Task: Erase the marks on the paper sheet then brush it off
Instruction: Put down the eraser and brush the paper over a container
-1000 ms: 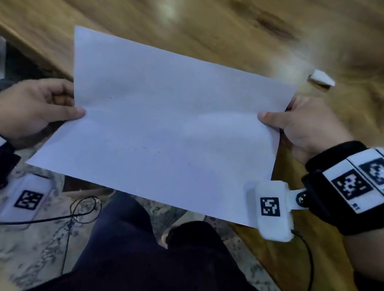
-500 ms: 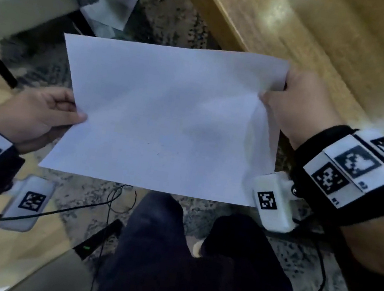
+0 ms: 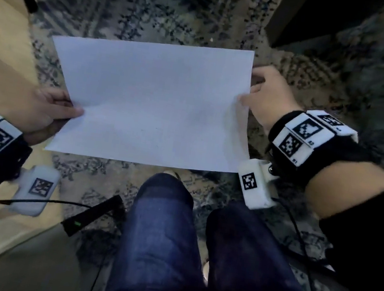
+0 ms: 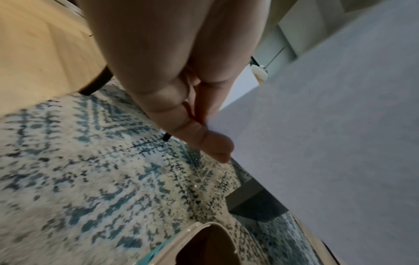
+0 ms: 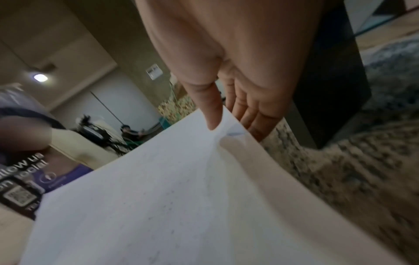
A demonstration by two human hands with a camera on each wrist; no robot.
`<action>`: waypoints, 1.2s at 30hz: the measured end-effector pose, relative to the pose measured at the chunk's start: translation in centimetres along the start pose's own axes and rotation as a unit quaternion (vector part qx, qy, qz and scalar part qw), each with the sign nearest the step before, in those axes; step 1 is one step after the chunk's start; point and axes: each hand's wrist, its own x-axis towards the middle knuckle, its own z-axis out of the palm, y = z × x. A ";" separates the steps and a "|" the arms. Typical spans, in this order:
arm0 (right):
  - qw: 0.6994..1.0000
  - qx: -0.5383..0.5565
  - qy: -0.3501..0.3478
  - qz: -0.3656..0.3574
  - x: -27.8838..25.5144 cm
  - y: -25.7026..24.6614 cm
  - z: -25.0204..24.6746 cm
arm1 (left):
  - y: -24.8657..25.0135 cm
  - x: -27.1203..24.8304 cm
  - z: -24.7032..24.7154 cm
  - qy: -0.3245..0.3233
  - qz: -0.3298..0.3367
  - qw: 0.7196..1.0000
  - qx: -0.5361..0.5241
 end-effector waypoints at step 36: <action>0.843 -0.153 -0.400 -0.326 -6.2 6.2 17.9 | -3.0 -4.9 7.6 0.094 -0.065 0.993 -0.023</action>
